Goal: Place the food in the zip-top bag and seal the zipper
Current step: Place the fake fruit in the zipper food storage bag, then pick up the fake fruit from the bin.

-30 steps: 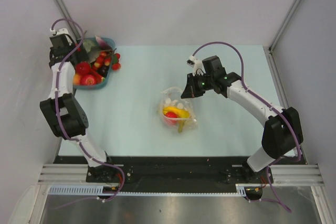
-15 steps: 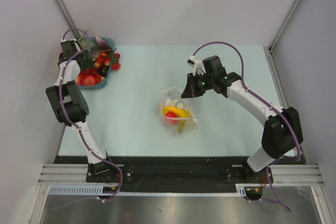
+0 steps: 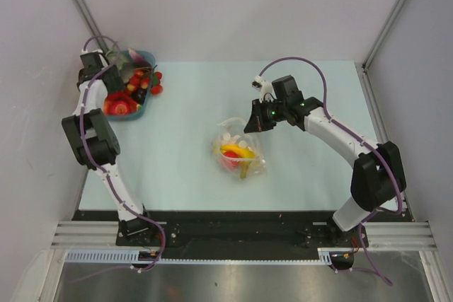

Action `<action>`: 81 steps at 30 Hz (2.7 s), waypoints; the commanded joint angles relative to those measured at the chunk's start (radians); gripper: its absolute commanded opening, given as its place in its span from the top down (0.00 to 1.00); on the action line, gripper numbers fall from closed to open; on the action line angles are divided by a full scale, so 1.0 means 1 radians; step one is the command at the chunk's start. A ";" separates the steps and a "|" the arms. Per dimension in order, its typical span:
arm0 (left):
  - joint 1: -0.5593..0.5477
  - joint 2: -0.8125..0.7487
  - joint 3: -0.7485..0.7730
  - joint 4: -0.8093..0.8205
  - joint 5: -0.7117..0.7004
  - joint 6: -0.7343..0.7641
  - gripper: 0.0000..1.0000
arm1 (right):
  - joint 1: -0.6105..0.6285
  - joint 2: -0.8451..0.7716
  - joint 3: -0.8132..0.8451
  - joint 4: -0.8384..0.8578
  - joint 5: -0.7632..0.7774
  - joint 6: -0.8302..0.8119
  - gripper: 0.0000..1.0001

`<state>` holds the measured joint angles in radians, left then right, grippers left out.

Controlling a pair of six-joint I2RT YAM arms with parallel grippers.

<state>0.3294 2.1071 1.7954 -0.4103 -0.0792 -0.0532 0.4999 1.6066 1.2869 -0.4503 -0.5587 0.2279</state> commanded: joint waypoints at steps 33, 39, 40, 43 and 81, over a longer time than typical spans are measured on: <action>-0.968 -0.870 -0.663 -0.127 0.344 0.060 0.01 | 0.011 -0.086 -0.028 0.053 -0.075 0.028 1.00; -0.729 -1.004 -0.667 -0.016 0.343 -0.011 0.00 | 0.012 -0.082 -0.026 0.056 -0.078 0.025 1.00; -0.684 -1.003 -0.657 -0.015 0.340 -0.014 0.00 | 0.011 -0.079 -0.026 0.056 -0.076 0.025 1.00; -0.505 -0.974 -0.625 -0.031 0.277 0.001 0.05 | 0.011 -0.074 -0.024 0.061 -0.081 0.022 1.00; 0.065 -0.019 -0.060 0.346 -0.214 0.016 0.05 | -0.011 0.013 -0.026 0.105 -0.109 0.041 1.00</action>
<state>0.3733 2.0674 1.7088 -0.1318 -0.2691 -0.0689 0.4950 1.6104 1.2564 -0.3824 -0.6537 0.2619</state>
